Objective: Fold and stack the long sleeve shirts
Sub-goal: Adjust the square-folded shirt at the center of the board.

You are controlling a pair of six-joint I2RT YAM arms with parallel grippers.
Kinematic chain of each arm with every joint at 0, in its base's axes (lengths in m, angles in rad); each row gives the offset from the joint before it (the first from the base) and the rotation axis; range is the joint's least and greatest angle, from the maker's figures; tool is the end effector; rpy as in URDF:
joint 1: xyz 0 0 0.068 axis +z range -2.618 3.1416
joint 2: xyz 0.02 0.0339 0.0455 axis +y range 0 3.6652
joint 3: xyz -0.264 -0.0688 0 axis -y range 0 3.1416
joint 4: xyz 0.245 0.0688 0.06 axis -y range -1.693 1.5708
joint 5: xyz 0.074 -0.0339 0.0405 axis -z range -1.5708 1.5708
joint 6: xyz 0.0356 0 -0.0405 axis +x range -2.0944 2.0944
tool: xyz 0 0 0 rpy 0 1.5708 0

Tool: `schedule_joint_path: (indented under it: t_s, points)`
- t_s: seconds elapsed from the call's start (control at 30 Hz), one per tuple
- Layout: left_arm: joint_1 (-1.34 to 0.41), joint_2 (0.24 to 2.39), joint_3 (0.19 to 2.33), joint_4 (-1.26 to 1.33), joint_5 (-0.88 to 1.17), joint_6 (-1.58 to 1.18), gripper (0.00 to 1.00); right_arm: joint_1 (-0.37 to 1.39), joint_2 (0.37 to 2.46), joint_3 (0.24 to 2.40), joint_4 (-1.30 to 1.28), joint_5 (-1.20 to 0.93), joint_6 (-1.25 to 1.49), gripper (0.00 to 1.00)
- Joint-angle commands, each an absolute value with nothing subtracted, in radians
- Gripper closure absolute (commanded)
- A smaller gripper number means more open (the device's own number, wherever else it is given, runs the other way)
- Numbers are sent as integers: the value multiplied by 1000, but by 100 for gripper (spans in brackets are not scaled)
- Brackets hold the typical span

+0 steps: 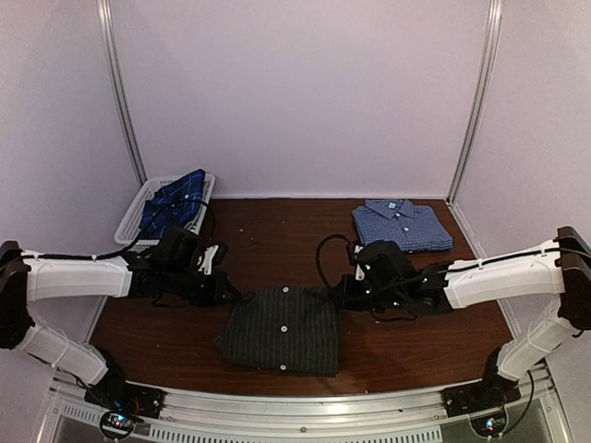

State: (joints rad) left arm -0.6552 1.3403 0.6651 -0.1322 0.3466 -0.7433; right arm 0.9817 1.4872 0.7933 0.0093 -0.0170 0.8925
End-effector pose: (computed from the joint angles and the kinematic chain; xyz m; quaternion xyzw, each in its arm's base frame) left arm 0.2010 -0.1697 0.1866 0.0239 0.9161 -0.3586 0.1778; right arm 0.1715 0.2577 0.1967 -0.0439 0.9023 0.3500 0.2477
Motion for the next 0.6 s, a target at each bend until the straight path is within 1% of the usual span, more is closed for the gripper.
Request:
schedule_joint_path:
  t_s: [0.0,0.13,0.23,0.33,0.43,0.57]
  points:
    - [-641,1350,721,-147,300,-726,100,976,1482,846,-35,87,886,100]
    - [-586,1414,786,-117,311,-705,100,921,1517,892,-37,107,842,100]
    - [-544,1526,876,-82,346,-664,100,850,1566,901,12,71,818,100]
    - [-511,1673,951,-58,372,-635,100,790,1648,921,93,24,791,100]
    - [-482,1788,992,-30,397,-637,100,743,1757,983,123,-26,749,100]
    - [-474,1843,1005,-7,412,-670,100,723,1877,1093,84,-63,707,100]
